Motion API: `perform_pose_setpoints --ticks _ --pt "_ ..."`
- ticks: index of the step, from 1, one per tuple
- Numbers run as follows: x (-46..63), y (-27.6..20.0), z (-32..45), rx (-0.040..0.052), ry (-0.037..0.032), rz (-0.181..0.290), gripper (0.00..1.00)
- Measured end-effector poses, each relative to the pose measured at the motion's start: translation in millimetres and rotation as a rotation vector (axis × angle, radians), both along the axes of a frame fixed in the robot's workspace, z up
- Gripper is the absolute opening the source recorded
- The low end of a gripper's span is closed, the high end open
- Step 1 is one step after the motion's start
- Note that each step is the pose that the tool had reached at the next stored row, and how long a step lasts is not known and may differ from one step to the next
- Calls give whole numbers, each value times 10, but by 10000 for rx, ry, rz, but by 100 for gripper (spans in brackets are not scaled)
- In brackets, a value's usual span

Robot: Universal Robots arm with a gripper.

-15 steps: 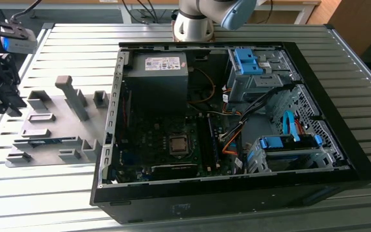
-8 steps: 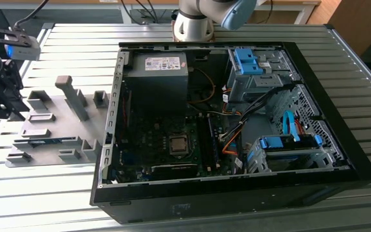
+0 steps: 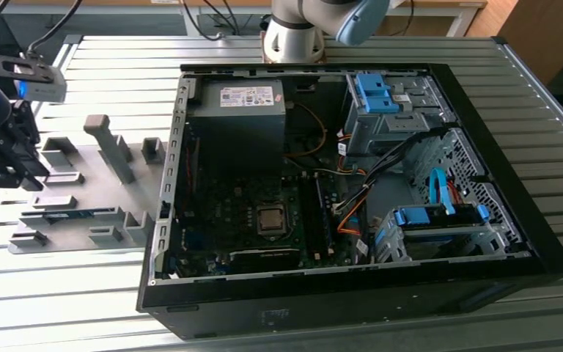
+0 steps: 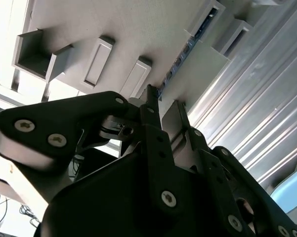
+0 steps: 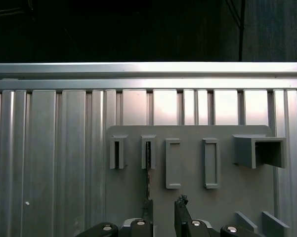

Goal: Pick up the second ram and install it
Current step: 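Pick up the second ram and move it above second insertion slot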

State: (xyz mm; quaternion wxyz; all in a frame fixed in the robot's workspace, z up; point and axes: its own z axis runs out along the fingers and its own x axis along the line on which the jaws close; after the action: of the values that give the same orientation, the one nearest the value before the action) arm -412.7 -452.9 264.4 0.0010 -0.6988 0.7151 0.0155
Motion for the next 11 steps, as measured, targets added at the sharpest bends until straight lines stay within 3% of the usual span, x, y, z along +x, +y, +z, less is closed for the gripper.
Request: perform_pose_setpoints --ticks 6,11 --pt "1 -1 -14 -8 -3 1 31" --pt "0 -6 -82 -9 -20 0 31"
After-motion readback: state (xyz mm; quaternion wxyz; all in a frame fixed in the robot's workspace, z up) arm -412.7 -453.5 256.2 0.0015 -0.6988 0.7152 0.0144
